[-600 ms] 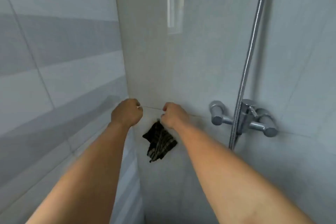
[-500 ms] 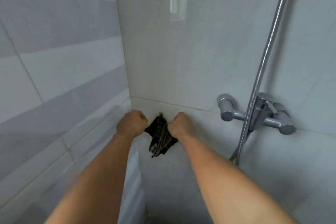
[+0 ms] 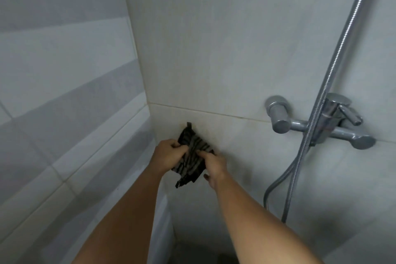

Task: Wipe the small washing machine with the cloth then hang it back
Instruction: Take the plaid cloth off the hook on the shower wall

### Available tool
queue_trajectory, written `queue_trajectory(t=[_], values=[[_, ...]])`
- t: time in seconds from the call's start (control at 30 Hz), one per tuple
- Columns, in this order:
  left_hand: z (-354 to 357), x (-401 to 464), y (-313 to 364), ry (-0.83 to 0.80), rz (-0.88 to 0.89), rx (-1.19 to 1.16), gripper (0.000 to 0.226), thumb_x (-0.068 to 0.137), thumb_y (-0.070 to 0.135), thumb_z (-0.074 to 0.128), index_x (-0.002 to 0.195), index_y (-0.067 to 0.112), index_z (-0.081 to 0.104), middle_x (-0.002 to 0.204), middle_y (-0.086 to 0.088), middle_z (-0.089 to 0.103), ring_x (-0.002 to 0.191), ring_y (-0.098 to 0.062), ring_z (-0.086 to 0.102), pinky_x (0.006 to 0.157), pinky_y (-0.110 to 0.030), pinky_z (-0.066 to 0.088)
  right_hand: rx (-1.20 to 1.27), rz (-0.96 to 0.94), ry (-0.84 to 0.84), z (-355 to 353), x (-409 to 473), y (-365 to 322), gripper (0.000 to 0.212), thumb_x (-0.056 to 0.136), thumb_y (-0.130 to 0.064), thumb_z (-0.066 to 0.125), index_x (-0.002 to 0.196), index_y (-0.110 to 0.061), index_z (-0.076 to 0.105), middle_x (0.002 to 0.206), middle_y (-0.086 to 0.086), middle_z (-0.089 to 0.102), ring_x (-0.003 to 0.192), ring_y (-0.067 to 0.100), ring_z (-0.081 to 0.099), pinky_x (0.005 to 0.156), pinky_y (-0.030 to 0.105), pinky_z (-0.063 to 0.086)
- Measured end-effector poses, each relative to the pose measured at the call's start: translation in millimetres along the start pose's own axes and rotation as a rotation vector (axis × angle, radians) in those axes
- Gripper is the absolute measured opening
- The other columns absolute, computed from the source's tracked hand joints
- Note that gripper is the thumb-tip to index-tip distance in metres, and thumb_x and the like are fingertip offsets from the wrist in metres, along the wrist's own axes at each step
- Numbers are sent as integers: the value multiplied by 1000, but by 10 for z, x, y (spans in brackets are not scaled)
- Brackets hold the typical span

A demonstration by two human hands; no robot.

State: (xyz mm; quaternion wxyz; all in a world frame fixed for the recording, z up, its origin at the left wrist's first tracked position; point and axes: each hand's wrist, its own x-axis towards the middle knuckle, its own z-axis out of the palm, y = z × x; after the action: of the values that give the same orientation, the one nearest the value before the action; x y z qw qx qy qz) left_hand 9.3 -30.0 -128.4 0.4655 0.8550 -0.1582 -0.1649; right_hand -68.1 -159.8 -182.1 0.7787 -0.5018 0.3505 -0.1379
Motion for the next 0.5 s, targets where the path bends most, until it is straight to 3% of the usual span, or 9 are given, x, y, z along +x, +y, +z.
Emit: queue_trajectory(t=[0.1, 0.23, 0.3, 0.37, 0.5], values=[[-159, -145, 220, -47, -23, -155, 18, 86, 26, 64, 73, 14, 60, 71, -4, 63, 61, -15, 57, 51, -20, 42, 86, -50, -76, -43, -126, -148, 19, 88, -15, 74, 107, -16, 76, 100, 8, 80, 99, 25, 73, 79, 38, 61], [-221, -381, 424, -146, -31, -355, 10, 87, 21, 61, 81, 13, 61, 75, -9, 60, 67, -20, 55, 54, -23, 41, 192, -39, -200, -101, -262, -346, 34, 88, -17, 68, 120, -6, 72, 114, 18, 77, 110, 35, 72, 101, 54, 55], [-185, -495, 468, -158, -8, -430, 9, 89, 18, 59, 81, 13, 61, 73, -7, 61, 64, -19, 55, 55, -25, 41, 172, -54, -237, -165, -335, -408, 39, 86, -20, 68, 123, -6, 70, 117, 18, 76, 111, 34, 72, 101, 53, 55], [-114, -620, 466, -152, -12, -476, 11, 87, 19, 61, 77, 14, 62, 72, -6, 64, 66, -21, 57, 59, -27, 44, 128, -84, -229, -279, -436, -409, 31, 90, -19, 70, 120, -11, 72, 112, 15, 78, 106, 30, 74, 96, 47, 59], [183, -857, 246, -205, -58, -576, 20, 76, 24, 65, 89, 10, 64, 89, -18, 64, 81, -29, 60, 71, -37, 45, 65, -88, -151, -629, -640, -155, 23, 90, -19, 74, 112, -15, 74, 102, 9, 81, 101, 26, 76, 81, 38, 61]])
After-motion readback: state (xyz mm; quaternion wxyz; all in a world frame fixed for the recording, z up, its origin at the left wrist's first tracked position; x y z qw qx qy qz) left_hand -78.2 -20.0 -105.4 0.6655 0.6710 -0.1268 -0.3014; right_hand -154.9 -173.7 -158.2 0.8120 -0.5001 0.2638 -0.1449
